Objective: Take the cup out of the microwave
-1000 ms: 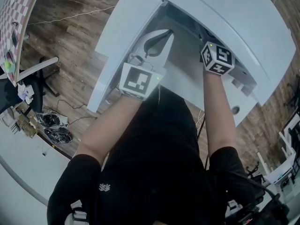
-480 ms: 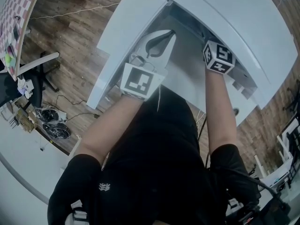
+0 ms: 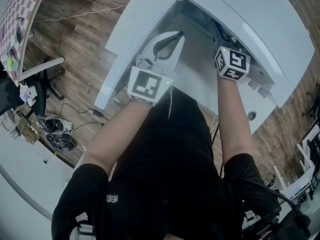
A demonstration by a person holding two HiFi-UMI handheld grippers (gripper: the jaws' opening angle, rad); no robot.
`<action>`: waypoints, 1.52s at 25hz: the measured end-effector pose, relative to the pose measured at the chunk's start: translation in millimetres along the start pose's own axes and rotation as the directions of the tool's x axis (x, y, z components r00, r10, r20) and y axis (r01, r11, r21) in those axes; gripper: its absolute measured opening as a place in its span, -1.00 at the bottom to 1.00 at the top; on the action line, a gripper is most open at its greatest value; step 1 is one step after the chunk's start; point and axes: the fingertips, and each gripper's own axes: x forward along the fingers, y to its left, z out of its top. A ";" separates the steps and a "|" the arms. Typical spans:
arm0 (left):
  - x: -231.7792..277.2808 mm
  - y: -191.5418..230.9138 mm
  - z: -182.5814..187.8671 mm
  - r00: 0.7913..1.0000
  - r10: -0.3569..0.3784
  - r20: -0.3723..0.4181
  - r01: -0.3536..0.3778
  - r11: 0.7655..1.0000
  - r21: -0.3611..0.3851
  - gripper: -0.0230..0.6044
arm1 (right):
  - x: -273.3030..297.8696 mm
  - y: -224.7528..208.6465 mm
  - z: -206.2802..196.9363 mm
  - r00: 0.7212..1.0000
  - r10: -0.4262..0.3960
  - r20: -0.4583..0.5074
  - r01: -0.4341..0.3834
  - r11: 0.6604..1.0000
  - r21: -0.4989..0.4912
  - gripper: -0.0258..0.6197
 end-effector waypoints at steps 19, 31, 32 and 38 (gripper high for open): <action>-37.7 -27.8 17.7 0.998 -0.051 0.026 0.051 0.998 0.032 -0.93 | -68.0 27.0 10.7 1.000 -0.007 0.018 0.007 1.000 0.004 0.31; -72.8 -50.4 29.7 0.994 -0.097 0.054 0.094 0.994 0.064 -0.93 | -125.0 38.5 19.4 0.998 -0.051 0.037 0.051 0.999 0.014 0.31; -77.2 -51.8 31.7 0.993 -0.101 0.057 0.097 0.993 0.066 -0.93 | -131.4 40.2 22.3 0.998 -0.056 0.040 0.056 0.998 0.012 0.31; -100.7 -70.2 40.9 0.990 -0.128 0.067 0.122 0.989 0.081 -0.93 | -178.4 40.2 36.1 0.995 -0.084 0.061 0.083 0.996 0.031 0.31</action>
